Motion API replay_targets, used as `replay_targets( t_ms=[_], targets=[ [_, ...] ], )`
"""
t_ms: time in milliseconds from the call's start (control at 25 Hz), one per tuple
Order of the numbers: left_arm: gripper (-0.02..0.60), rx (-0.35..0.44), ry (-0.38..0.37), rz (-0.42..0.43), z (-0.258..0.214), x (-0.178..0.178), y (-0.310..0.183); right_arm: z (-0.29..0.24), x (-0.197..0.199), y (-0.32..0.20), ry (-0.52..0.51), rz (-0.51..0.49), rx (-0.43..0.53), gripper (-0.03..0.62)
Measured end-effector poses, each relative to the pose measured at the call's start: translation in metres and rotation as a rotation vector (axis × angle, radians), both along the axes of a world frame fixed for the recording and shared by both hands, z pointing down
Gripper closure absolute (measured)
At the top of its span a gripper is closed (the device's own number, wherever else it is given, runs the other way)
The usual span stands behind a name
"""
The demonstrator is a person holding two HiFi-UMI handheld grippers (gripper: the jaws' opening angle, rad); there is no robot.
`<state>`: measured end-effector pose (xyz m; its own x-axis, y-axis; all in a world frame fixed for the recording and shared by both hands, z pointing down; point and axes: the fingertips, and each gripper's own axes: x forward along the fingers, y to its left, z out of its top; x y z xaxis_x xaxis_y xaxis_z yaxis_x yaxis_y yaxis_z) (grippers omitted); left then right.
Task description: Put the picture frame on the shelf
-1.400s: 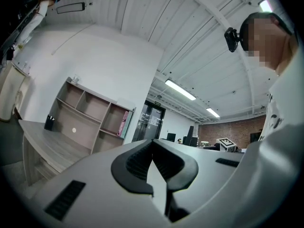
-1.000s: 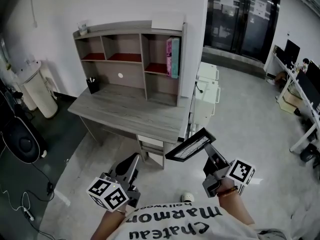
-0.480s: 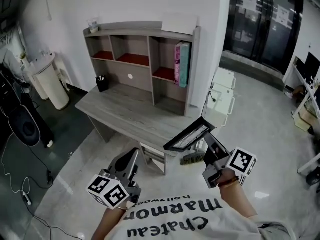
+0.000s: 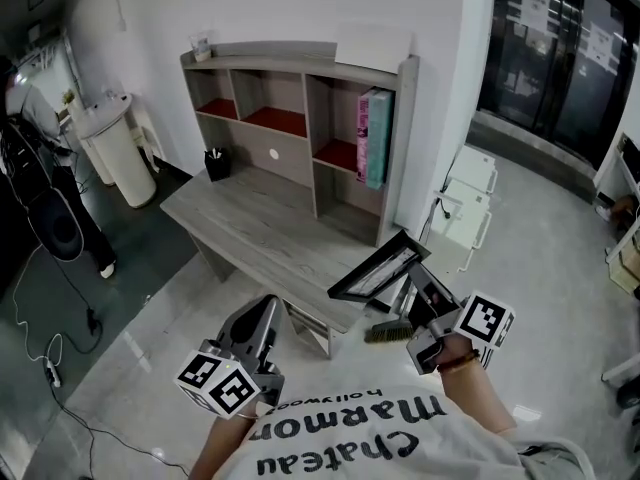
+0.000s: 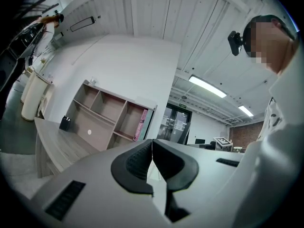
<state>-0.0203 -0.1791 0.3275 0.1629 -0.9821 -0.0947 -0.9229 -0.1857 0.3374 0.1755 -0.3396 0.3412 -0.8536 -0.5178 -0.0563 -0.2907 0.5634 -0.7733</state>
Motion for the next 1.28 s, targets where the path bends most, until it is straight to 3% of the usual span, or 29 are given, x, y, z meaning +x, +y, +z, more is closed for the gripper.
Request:
replay_targets(
  t_ms=[360, 560, 680, 880, 1040, 1280],
  targets=[
    [0.565, -0.048, 0.024, -0.06, 0.021, 0.008, -0.017, 0.029, 0.003, -0.024, 0.055, -0.032, -0.07, 0.523],
    [0.565, -0.051, 0.025, -0.069, 0.02, 0.003, -0.025, 0.028, -0.002, -0.031, 0.014, -0.058, -0.069, 0.522],
    [0.565, -0.049, 0.019, -0.047, 0.018, 0.001, -0.038, 0.021, -0.005, -0.037, -0.013, -0.061, -0.044, 0.523],
    [0.565, -0.052, -0.001, 0.017, 0.018, -0.008, -0.067, 0.032, -0.006, -0.054, 0.022, 0.01, -0.082, 0.523],
    [0.565, -0.05, 0.016, 0.07, 0.017, -0.029, -0.097, 0.033, -0.022, -0.07, 0.024, 0.051, -0.092, 0.522],
    [0.565, -0.027, -0.024, 0.134, -0.008, -0.078, -0.14, 0.015, -0.062, -0.102, 0.014, 0.122, -0.062, 0.523]
  ],
)
